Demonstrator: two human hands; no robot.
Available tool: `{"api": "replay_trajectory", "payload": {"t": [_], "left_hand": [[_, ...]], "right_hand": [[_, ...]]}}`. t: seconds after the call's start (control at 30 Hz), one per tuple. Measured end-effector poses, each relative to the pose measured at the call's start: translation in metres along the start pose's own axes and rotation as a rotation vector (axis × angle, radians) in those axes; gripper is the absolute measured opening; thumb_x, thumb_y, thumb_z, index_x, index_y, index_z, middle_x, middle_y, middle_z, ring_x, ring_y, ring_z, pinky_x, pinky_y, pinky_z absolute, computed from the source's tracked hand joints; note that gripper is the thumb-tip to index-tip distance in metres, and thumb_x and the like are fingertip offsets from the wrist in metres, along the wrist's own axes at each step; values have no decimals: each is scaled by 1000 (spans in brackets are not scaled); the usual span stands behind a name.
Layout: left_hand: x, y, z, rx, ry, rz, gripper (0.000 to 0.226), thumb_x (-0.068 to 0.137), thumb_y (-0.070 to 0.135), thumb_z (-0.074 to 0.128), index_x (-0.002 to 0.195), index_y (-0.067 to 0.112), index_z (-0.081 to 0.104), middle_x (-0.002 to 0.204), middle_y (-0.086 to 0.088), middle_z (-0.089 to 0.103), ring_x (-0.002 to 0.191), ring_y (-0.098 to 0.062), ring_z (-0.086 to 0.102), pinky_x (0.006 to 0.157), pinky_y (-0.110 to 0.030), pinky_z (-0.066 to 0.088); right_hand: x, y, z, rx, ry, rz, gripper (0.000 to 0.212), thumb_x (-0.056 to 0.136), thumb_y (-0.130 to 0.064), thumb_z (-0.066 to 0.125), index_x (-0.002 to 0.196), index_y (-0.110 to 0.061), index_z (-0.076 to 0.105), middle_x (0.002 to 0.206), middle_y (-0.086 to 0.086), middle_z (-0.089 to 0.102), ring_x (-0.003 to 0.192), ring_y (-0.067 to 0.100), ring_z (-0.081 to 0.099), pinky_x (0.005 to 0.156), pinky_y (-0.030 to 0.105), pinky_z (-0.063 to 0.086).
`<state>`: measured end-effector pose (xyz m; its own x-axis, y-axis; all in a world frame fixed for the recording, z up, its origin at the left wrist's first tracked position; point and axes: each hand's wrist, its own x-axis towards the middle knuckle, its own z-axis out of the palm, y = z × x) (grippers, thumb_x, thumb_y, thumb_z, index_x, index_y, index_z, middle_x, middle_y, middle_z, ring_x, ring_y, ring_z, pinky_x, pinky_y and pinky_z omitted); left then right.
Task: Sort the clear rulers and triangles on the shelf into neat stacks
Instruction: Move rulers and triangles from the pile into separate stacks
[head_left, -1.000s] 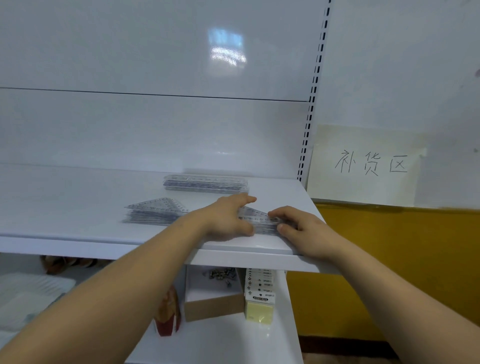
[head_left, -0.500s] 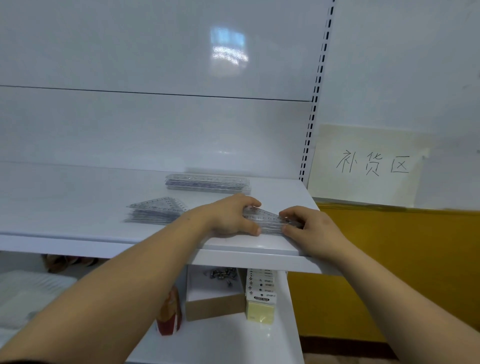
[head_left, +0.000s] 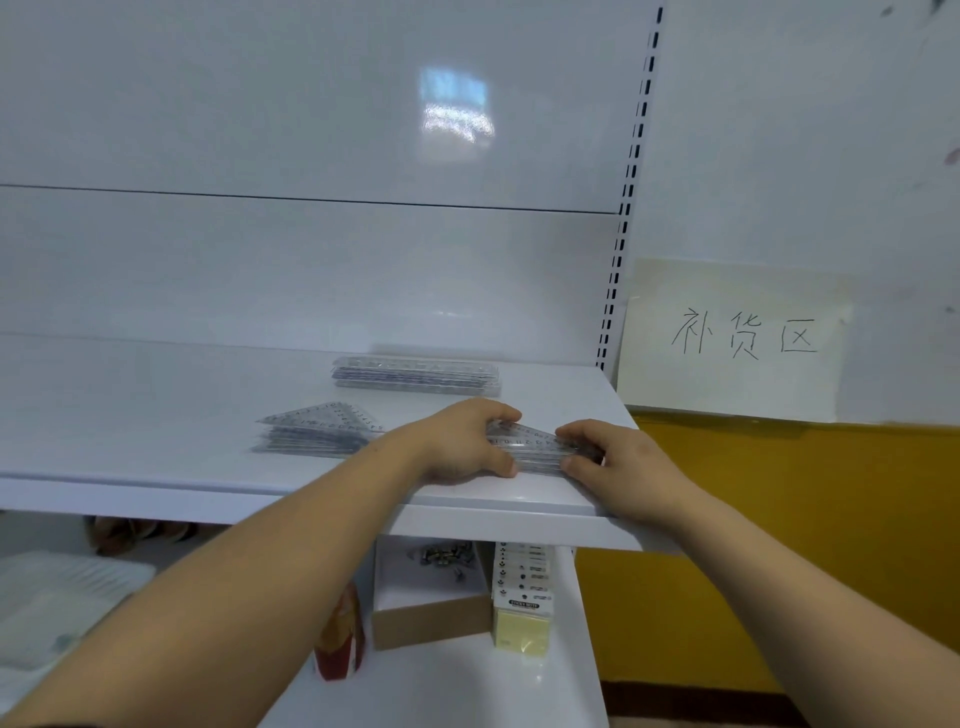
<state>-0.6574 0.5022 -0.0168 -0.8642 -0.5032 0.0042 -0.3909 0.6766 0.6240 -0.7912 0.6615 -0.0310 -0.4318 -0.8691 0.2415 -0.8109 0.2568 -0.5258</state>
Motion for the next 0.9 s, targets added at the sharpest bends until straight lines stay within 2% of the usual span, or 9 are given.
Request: {"api": "replay_trajectory", "payload": {"t": [0.1, 0.2, 0.27, 0.4, 0.5, 0.67, 0.77, 0.9], "left_hand": [[-2, 0, -2, 43, -13, -2, 84, 75, 30, 77, 145, 27, 31, 153, 2, 26, 135, -17, 32, 108, -28, 29], [-7, -1, -7, 172, -8, -47, 94, 73, 44, 75, 149, 30, 20, 157, 2, 9, 143, -22, 18, 115, -40, 23], [-12, -1, -7, 204, 41, -77, 92, 75, 45, 73, 149, 30, 19, 157, -2, 14, 141, -25, 23, 113, -40, 27], [-22, 0, 0, 213, 162, -50, 74, 83, 34, 68, 146, 25, 30, 149, -3, 37, 131, -22, 41, 101, -29, 34], [-27, -1, 0, 196, 180, -55, 73, 84, 33, 68, 146, 24, 30, 148, -3, 39, 130, -22, 42, 100, -28, 34], [-32, -1, -1, 211, 215, -46, 64, 84, 30, 67, 141, 22, 40, 141, -5, 47, 124, -21, 47, 96, -27, 36], [-35, -5, -1, 133, 223, -64, 66, 81, 32, 70, 140, 24, 40, 137, -4, 50, 119, -19, 51, 90, -24, 37], [-39, -7, -1, 114, 254, -53, 57, 85, 32, 67, 137, 20, 46, 136, -4, 53, 119, -16, 52, 90, -21, 36]], "right_hand": [[-3, 1, -6, -20, -41, -5, 39, 96, -34, 49, 135, -29, 48, 125, -8, 57, 100, 4, 47, 84, 17, 33], [-7, 5, -7, -9, 9, -11, 32, 97, -33, 48, 128, -28, 55, 122, -9, 59, 98, 4, 48, 79, 17, 34], [-9, 6, -5, 6, 27, -9, 31, 97, -32, 49, 127, -28, 56, 120, -10, 60, 96, 5, 50, 79, 18, 35], [-10, 6, -3, 82, -14, 17, 40, 89, -34, 60, 129, -31, 53, 109, -7, 62, 82, 7, 60, 77, 24, 50], [-10, 6, -2, -29, -9, -11, 41, 91, -32, 58, 132, -27, 52, 116, -4, 62, 90, 8, 55, 80, 21, 44], [-10, 5, -3, -63, 3, -12, 41, 93, -31, 55, 134, -27, 51, 119, -3, 62, 90, 7, 53, 81, 22, 40], [-12, 4, -4, 14, 1, 4, 40, 92, -35, 56, 131, -26, 53, 109, -4, 65, 79, 6, 59, 76, 23, 45], [-12, 5, -4, 15, 32, 11, 36, 95, -35, 50, 129, -23, 56, 110, -8, 60, 81, 4, 55, 78, 22, 41]]}}
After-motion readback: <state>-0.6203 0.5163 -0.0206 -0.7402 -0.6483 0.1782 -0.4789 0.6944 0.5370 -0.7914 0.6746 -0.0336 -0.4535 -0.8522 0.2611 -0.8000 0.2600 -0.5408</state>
